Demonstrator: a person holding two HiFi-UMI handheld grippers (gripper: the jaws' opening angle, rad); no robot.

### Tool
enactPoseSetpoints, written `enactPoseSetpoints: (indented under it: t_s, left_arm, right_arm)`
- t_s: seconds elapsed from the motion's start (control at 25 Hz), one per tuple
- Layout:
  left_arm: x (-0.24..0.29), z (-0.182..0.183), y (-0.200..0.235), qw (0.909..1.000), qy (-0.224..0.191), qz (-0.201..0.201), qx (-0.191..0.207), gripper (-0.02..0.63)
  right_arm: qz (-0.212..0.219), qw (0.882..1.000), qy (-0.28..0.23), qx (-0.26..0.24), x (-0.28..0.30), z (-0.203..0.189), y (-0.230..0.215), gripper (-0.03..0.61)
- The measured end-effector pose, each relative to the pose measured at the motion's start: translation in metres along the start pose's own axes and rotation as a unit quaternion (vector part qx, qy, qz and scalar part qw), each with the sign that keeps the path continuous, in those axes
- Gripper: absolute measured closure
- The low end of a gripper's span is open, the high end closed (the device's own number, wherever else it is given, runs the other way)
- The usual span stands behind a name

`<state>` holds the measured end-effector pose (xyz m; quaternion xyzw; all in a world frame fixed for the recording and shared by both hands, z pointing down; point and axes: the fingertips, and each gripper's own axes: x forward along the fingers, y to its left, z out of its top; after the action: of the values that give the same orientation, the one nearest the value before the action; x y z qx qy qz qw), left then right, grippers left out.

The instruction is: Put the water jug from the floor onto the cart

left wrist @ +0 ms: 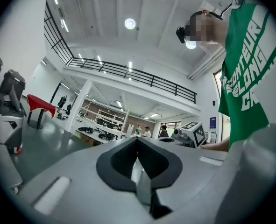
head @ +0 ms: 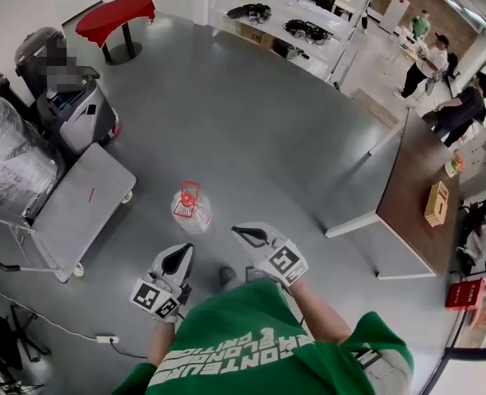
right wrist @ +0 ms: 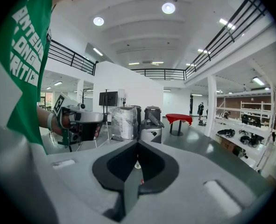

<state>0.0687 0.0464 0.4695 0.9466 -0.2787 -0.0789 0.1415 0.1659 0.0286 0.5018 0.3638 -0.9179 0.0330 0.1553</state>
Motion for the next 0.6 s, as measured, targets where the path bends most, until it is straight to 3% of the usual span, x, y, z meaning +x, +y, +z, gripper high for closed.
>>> enactPoseSetpoints:
  t_s: [0.28,0.6]
  left_arm:
    - [0.044,-0.002,0.014,0.9995,0.019,-0.025,0.003,0.603]
    - [0.071,-0.008,0.04,0.999,0.039,-0.018,0.011,0.603]
  right_arm:
    - [-0.028,0.999,-0.005,0.024,-0.001,-0.006,-0.048,0.586]
    - [-0.031,0.999,-0.002,0.035,0.002,-0.015,-0.077,0.586]
